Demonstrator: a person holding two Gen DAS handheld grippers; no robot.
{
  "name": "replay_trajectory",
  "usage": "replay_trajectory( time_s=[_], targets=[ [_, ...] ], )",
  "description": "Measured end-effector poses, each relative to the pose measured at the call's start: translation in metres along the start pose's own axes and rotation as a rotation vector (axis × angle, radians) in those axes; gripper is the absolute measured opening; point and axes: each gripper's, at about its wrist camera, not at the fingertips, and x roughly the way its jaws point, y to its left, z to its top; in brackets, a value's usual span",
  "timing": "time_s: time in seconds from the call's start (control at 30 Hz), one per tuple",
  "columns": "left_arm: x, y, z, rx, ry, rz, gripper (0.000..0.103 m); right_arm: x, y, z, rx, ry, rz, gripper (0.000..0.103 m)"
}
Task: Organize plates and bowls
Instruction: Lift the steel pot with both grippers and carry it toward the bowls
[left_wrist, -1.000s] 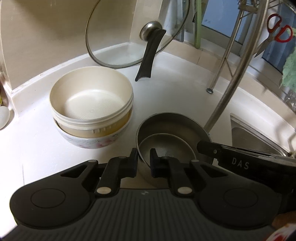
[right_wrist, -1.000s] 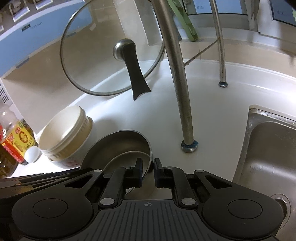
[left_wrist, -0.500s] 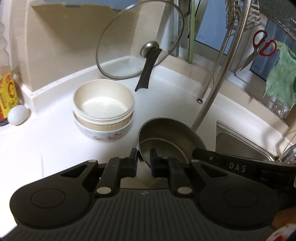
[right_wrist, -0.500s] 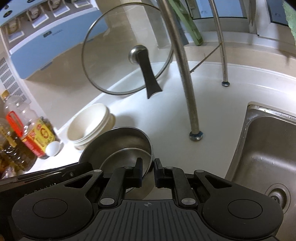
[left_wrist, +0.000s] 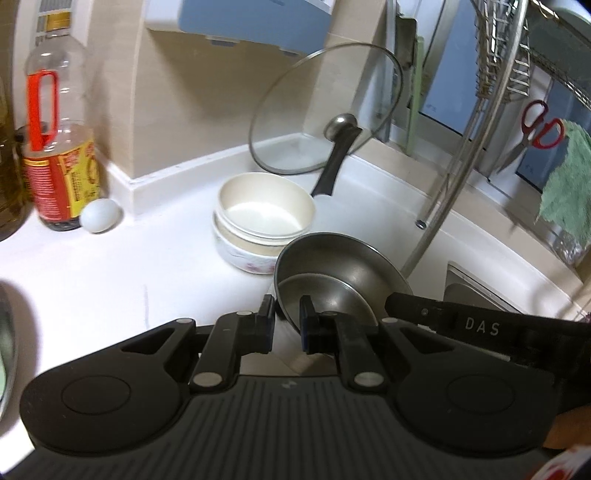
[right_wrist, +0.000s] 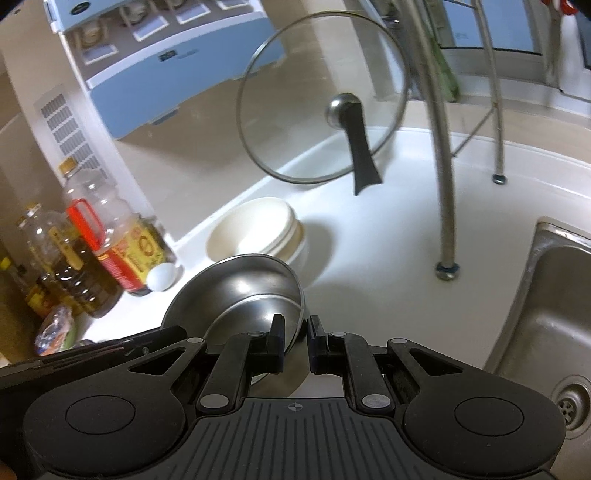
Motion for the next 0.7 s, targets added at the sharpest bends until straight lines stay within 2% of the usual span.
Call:
replay_trajectory(
  time_s=[0.3, 0.7],
  targets=[
    [-0.011, 0.018, 0.014, -0.028, -0.048, 0.041, 0.012, 0.007, 0.023, 0.015, -0.048, -0.007, 0.052, 0.013],
    [0.019, 0.029, 0.061, -0.011, -0.096, 0.051, 0.012, 0.038, 0.032, 0.058, -0.038, -0.03, 0.063, 0.013]
  ],
)
